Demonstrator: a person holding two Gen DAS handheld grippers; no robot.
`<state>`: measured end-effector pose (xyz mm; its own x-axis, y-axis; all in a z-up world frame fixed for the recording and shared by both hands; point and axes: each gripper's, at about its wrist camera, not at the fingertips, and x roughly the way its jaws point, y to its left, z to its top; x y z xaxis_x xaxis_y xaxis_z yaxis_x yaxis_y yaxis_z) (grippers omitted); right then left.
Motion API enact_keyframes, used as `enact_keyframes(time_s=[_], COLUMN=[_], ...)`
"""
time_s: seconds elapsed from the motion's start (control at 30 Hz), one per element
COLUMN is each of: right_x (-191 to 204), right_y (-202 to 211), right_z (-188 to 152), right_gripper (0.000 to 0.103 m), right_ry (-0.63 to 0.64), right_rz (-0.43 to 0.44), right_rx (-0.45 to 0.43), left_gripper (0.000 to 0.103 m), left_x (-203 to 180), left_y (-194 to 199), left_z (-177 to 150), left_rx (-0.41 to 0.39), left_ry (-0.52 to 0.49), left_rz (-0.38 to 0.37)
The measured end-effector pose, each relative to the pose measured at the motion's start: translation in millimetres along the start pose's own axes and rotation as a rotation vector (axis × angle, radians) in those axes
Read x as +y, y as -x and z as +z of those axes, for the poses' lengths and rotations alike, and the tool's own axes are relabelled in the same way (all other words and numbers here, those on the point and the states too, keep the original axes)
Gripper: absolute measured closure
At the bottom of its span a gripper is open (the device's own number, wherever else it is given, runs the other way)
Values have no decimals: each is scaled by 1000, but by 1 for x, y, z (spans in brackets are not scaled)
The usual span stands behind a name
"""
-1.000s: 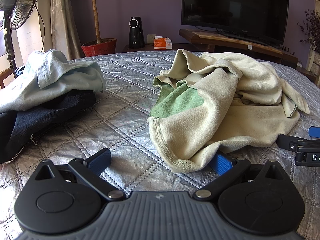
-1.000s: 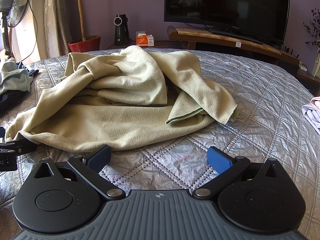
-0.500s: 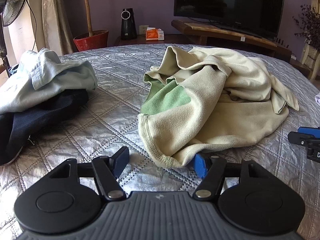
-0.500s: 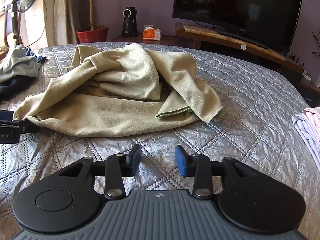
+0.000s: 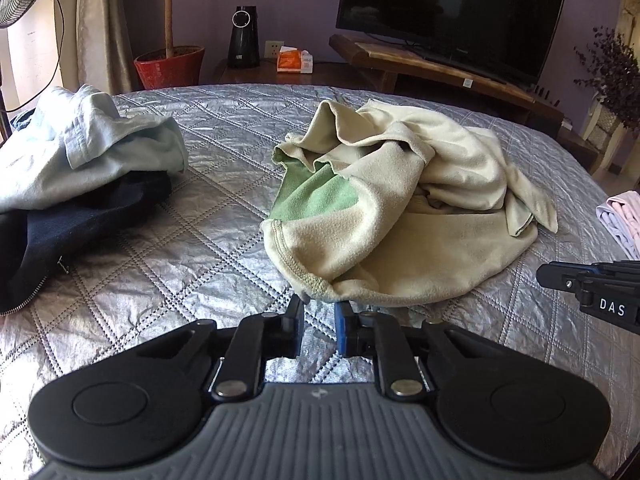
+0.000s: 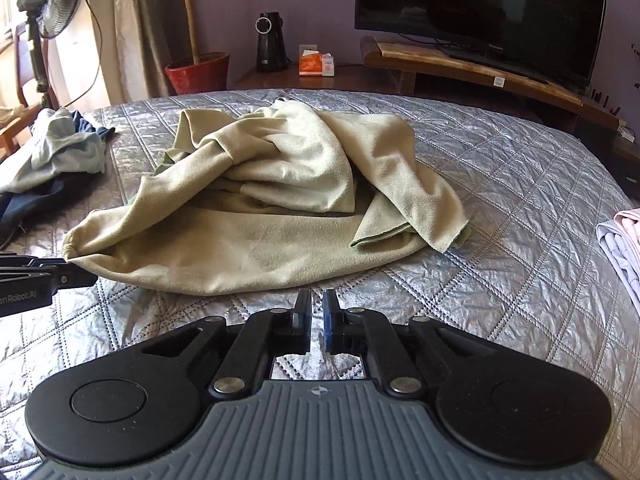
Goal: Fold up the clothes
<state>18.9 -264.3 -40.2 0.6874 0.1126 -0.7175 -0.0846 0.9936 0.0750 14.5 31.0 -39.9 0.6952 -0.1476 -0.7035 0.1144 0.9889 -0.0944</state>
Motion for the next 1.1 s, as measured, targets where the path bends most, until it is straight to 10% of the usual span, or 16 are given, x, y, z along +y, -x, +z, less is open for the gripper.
enact_keyframes(time_s=[0.23, 0.37, 0.6, 0.73, 0.8, 1.03, 1.1], right_x=[2, 41, 64, 57, 54, 40, 39], right_y=[-10, -18, -41, -43, -44, -30, -19], right_z=[24, 33, 53, 62, 67, 97, 113], right_gripper=[68, 38, 30, 35, 97, 97, 78], right_ry=[-174, -14, 13, -77, -122, -268, -212], right_rz=[147, 155, 264, 324, 355, 437, 434], right_rx=[-3, -9, -1, -51, -77, -235, -249], left_gripper=[90, 90, 90, 90, 90, 90, 90], left_x=[15, 44, 72, 78, 78, 78, 77], left_y=[23, 23, 21, 19, 18, 22, 22], left_z=[13, 21, 24, 25, 26, 27, 26], left_rx=[-108, -127, -121, -128, -133, -162, -160], left_ry=[30, 143, 224, 261, 261, 277, 274], left_rz=[73, 153, 191, 183, 182, 188, 187])
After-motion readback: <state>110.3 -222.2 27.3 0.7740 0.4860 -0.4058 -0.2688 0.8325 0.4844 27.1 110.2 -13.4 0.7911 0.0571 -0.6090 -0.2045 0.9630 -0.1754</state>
